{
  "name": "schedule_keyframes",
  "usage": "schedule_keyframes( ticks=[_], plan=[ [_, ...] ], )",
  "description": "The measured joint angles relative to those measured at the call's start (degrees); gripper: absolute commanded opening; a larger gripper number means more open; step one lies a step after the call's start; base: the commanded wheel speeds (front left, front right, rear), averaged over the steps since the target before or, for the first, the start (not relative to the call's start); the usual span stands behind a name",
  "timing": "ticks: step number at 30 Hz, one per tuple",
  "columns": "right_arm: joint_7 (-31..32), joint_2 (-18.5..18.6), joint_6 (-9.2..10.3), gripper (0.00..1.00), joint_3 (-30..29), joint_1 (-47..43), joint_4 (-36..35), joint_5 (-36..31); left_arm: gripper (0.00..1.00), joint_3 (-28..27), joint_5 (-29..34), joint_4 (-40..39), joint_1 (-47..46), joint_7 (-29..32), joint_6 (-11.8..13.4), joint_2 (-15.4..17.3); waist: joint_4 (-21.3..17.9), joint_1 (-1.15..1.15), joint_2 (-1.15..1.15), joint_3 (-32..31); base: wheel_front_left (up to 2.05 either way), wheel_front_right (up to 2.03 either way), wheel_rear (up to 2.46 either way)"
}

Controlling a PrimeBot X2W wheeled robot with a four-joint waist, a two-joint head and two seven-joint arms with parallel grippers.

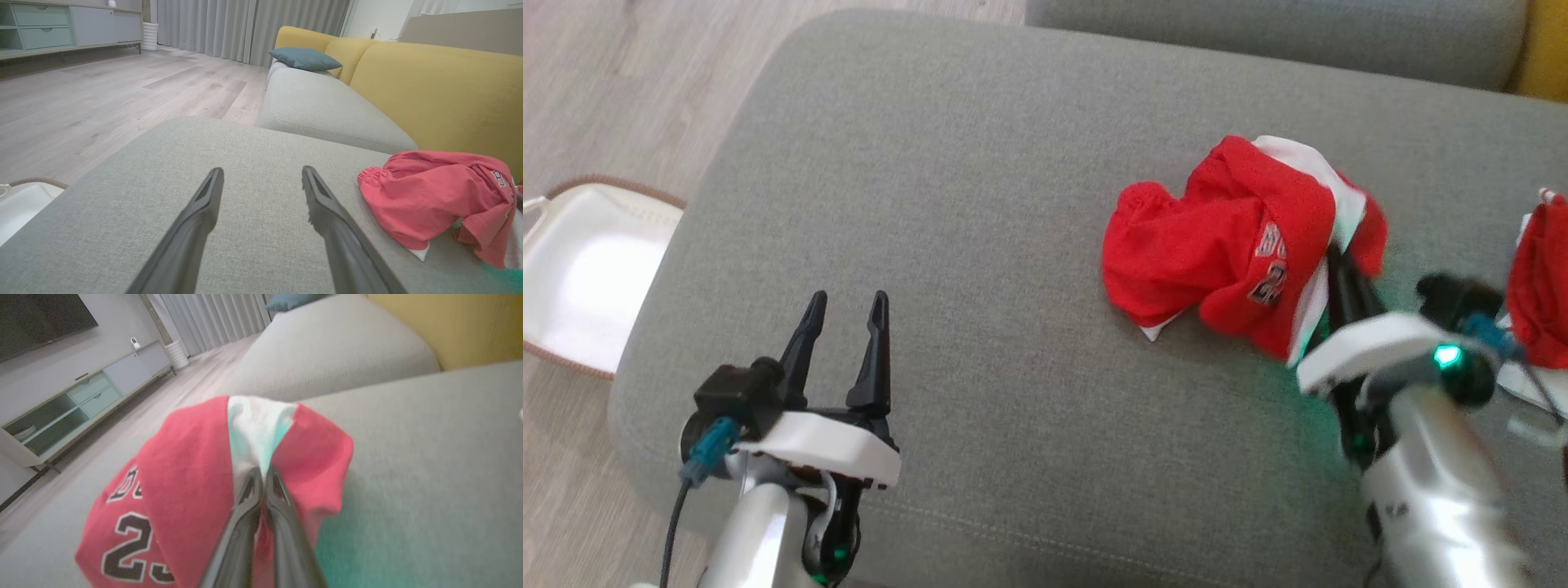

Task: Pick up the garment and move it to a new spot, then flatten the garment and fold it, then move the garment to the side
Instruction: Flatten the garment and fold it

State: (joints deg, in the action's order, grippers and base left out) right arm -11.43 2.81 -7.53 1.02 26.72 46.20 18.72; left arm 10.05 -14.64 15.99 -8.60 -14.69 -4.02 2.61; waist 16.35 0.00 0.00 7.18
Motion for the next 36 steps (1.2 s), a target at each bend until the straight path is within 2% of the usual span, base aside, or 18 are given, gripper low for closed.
schedule_keyframes(
  ticks=[6, 13, 17, 20, 21, 24, 29, 32, 36],
  plan=[
    [0.91, 0.48, 0.00, 0.00, -3.14, 6.81, -3.45, -9.02, 1.00, 0.42, -0.11, -0.02, 0.18, 0.00, 0.54, -0.04, -0.40, 0.00, 0.00, -2.15, 0.00, 0.00, 0.00],
    [2.03, 3.30, -0.01, 0.00, 1.46, 17.31, -7.21, -15.58, 1.00, 1.01, -1.08, -0.03, 0.48, 0.00, 1.07, -0.05, 0.28, 0.00, 0.00, -3.92, 0.00, 0.00, 0.00],
    [1.15, 5.55, -0.01, 0.00, 10.71, 23.87, -8.40, -20.06, 1.00, 2.09, -1.26, -0.24, 1.78, 0.00, 1.54, -0.05, 1.22, 0.00, 0.00, -5.03, 0.00, 0.00, 0.00],
    [0.74, 5.64, -0.01, 0.00, 20.22, 24.99, -8.02, -20.08, 1.00, 2.07, -1.26, -0.36, 3.05, 0.00, 2.00, -0.03, 1.66, 0.00, 0.00, -5.71, 0.00, 0.00, 0.00],
    [0.76, 5.57, -0.01, 0.00, 25.77, 23.24, -7.42, -18.31, 1.00, 2.07, -1.26, -0.58, 3.59, 0.00, 2.01, -0.01, 1.87, 0.00, 0.00, -5.94, 0.00, 0.00, 0.00],
    [1.24, 6.60, -0.01, 0.00, 32.89, 17.01, -6.58, -14.30, 1.00, 2.04, -1.26, -0.64, 3.75, 0.00, 2.05, 0.00, 1.74, 0.00, 0.00, -5.84, 0.00, 0.00, 0.00],
    [3.74, 11.10, -0.01, 0.00, 44.79, 6.15, -5.64, -7.81, 1.00, 1.78, -1.23, -0.65, 3.76, 0.00, 2.00, -0.01, 0.30, 0.00, 0.00, -5.44, 0.00, 0.00, 0.00],
    [4.25, 14.12, -0.01, 0.00, 50.36, 4.33, -6.56, -5.11, 1.00, 1.82, -1.18, -0.63, 3.75, 0.00, 1.90, -0.01, -0.90, 0.00, 0.00, -5.35, 0.00, 0.00, 0.00],
    [4.93, 17.80, -0.01, 0.00, 54.98, 4.47, -8.17, -3.12, 1.00, 1.90, -0.94, -0.56, 3.75, 0.00, 1.65, -0.01, -2.79, 0.00, 0.00, -5.34, 0.00, 0.00, 0.00]
  ],
)
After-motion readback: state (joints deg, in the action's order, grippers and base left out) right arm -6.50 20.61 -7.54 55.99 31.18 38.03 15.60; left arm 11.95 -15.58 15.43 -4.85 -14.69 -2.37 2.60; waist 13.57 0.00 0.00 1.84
